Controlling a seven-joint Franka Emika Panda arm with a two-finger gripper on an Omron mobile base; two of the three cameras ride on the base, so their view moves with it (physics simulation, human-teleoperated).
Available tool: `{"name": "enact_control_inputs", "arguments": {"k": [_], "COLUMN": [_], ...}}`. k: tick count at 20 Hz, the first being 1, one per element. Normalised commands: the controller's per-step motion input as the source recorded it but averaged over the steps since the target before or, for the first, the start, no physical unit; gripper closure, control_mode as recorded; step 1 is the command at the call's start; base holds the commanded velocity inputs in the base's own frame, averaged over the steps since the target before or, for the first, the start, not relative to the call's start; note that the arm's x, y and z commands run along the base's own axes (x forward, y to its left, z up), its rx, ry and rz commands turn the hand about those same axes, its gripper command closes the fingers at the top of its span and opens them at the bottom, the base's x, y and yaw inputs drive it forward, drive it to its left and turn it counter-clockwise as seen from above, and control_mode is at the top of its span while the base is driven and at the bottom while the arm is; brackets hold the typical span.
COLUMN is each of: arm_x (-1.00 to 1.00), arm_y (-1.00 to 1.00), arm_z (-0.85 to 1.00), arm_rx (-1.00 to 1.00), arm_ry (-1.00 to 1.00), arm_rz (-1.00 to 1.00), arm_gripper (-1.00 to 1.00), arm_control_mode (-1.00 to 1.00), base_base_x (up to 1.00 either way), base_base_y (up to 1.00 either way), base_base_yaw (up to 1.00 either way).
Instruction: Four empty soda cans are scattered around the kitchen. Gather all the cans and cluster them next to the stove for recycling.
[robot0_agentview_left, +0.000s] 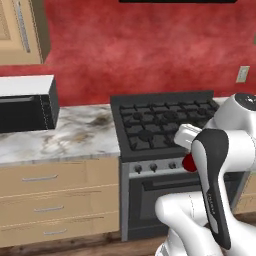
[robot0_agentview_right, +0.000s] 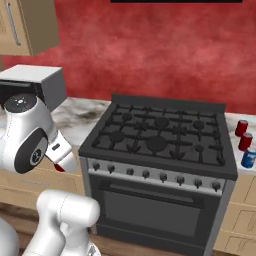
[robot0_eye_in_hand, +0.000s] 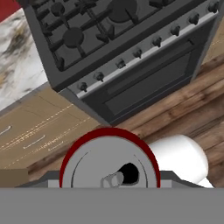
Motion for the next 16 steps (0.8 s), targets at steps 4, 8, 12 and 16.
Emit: {"name": "enact_control_inputs", "arguments": {"k": [4,8,12,16], "arm_x": [0.00,0.00,0.00,0.00], "arm_y": [0.00,0.00,0.00,0.00], "arm_z": [0.00,0.00,0.00,0.00], "arm_rx": [0.00,0.00,0.00,0.00], "arm_ry": [0.00,0.00,0.00,0.00], "arm_rz": [0.00,0.00,0.00,0.00], "arm_gripper": [1.00,1.00,1.00,1.00], "arm_control_mode": [1.00,1.00,1.00,1.00], "base_base_x": [-0.28,-0.24,-0.18,-0.14], "base_base_y": [-0.56,-0.55,-0.57,-0.56], "base_base_yaw": [-0.01,0.00,0.00,0.00]}}
